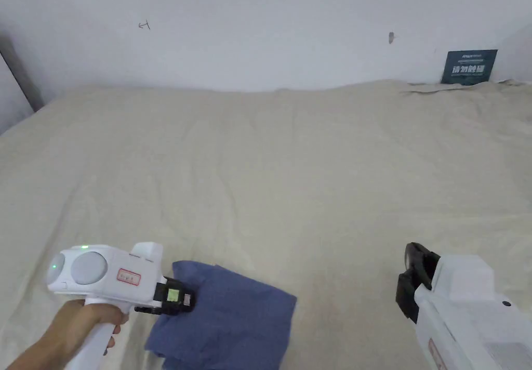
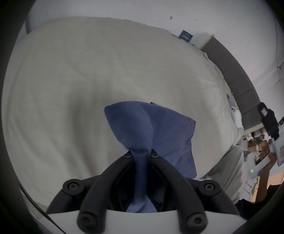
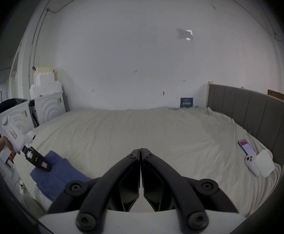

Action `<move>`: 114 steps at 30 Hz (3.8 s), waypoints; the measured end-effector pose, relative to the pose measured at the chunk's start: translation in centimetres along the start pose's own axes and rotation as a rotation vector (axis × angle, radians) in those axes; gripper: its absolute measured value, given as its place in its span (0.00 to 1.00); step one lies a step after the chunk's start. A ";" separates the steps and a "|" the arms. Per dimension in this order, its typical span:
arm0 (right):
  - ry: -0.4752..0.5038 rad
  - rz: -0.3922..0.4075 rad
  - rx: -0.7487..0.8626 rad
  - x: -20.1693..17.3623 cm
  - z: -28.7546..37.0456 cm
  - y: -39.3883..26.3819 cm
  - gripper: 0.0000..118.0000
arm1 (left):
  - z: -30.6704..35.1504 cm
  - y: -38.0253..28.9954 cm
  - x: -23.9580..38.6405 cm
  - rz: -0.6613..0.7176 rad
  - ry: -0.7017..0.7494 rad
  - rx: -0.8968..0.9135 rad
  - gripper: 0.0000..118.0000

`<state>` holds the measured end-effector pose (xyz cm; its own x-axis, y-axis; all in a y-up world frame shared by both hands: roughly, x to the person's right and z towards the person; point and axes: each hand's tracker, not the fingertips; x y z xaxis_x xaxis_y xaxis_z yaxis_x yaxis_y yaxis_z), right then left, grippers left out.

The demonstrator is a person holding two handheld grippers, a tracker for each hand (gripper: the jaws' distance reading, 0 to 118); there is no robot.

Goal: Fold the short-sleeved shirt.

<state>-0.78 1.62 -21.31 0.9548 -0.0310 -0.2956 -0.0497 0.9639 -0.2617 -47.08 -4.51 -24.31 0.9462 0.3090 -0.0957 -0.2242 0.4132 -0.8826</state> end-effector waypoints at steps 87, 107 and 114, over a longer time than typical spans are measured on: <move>-0.120 0.067 0.217 3.6 5.3 4.9 0.00 | 6.1 -8.4 19.5 -0.259 0.379 1.252 0.01; -0.156 0.064 0.240 5.1 5.2 4.0 0.00 | 4.9 -9.1 21.4 -0.259 0.355 1.246 0.00; -0.150 0.072 0.239 5.0 5.0 4.0 0.00 | 5.0 -9.1 21.2 -0.259 0.360 1.250 0.00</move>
<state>5.26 6.66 -19.20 0.9850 0.0616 -0.1613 -0.0650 0.9978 -0.0155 -26.15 2.59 -16.03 0.9589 -0.0606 -0.2771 0.0923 0.9904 0.1029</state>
